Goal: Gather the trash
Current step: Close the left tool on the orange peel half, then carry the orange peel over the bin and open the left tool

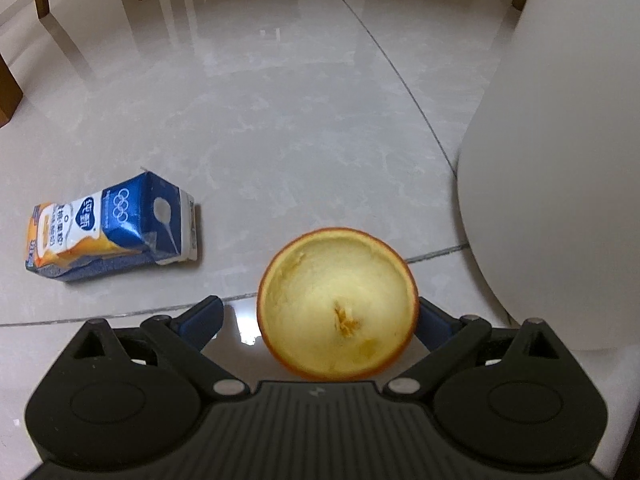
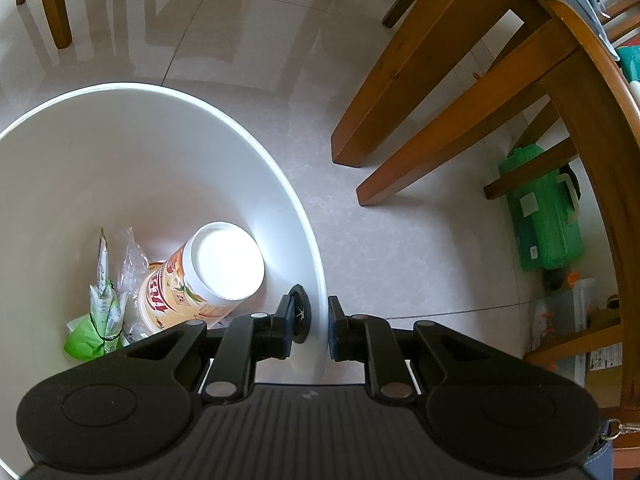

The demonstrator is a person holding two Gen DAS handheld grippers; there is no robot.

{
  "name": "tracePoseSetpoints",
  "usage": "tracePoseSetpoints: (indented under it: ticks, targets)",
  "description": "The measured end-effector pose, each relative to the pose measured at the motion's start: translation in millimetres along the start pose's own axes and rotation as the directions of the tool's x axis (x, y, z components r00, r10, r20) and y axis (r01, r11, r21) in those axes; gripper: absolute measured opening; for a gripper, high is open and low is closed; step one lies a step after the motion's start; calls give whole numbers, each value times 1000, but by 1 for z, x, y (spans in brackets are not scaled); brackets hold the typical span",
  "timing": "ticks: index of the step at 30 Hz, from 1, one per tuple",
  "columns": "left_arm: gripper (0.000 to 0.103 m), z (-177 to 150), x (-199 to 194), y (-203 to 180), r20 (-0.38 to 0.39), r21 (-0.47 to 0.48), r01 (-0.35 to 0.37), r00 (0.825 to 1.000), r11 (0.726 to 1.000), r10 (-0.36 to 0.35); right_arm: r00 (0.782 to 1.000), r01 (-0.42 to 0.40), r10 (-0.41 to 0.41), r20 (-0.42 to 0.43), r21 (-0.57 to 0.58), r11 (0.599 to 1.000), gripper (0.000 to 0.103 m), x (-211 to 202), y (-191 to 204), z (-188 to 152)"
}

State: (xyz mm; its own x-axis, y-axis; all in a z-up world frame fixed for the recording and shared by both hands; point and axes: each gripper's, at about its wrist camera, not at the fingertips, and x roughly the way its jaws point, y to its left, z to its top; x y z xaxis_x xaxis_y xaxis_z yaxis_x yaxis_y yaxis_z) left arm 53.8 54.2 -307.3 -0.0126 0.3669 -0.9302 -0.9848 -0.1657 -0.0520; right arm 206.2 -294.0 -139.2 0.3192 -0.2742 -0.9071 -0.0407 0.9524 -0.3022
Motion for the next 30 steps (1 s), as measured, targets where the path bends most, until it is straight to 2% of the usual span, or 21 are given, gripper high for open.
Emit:
tracePoseSetpoints:
  ticks: [5,12,20,30]
  targets:
    - [95,2,2,1,-2,-10,7,1000,1000,-7,1000,1,-1,0,-2,1000,20,0,0,0]
    - [76,4,-2,-9,16,3,32,999,999,-32,1000,1,-1,0,-2,1000,20,0,0,0]
    - [69,0,-13,-20,17,36,2,1000,999,-2,1000,1,-1,0,-2,1000,20,0,0,0]
    - [66,6,-20,-8,-12,76,-15,1000,997,16,1000,-2,2,0,1,1000,20,0,0,0]
